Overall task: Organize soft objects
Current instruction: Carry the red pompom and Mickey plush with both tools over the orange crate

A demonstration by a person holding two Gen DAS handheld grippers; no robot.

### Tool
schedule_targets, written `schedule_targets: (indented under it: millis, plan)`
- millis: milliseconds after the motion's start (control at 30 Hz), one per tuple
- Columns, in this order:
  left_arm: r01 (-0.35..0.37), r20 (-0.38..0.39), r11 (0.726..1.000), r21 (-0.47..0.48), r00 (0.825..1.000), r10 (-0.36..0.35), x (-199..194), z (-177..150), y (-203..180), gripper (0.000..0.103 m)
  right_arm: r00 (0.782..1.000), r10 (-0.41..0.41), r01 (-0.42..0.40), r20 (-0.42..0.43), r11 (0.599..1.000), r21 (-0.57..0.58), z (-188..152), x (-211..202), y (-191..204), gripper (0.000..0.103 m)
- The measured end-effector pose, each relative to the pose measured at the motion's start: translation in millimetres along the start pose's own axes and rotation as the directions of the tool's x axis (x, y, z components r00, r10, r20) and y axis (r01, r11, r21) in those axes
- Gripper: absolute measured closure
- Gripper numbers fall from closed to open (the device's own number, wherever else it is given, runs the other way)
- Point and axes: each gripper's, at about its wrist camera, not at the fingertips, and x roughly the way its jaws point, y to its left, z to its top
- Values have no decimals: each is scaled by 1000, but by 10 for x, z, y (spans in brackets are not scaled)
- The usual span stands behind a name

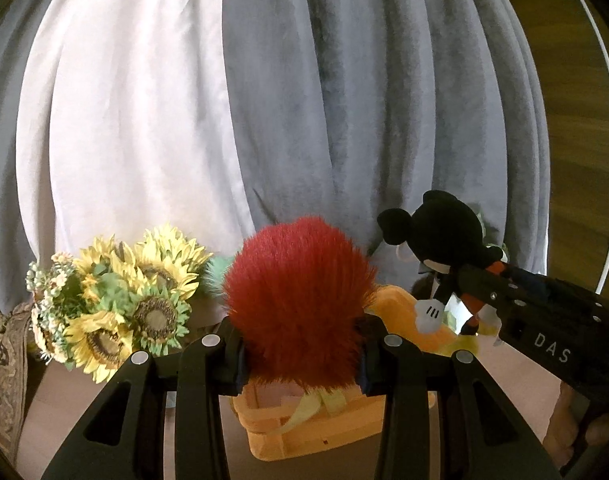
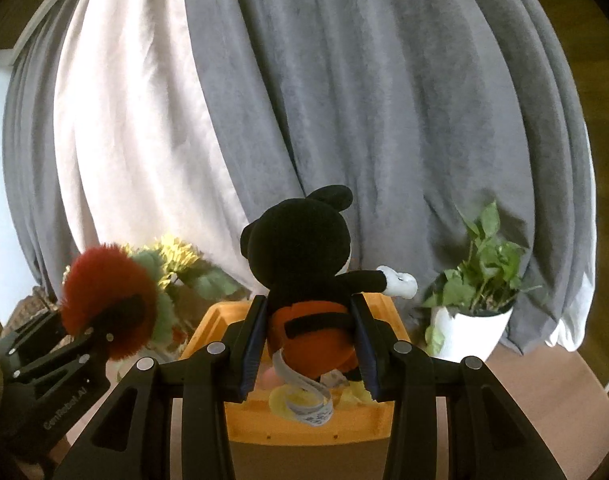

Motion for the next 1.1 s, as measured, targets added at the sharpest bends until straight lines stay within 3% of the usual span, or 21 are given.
schedule_targets:
  millis: [600,1100]
  plan:
    - [-31,-103,1000,-5,994,31,713,-52,79,64,996,35,-35,-80,999,6,-20,778,-33,61]
    - [5,-241,1000,-10,970,-7,1305,-346,125,64,974,62,-58,-217,998,24,-258,1401,-109,61]
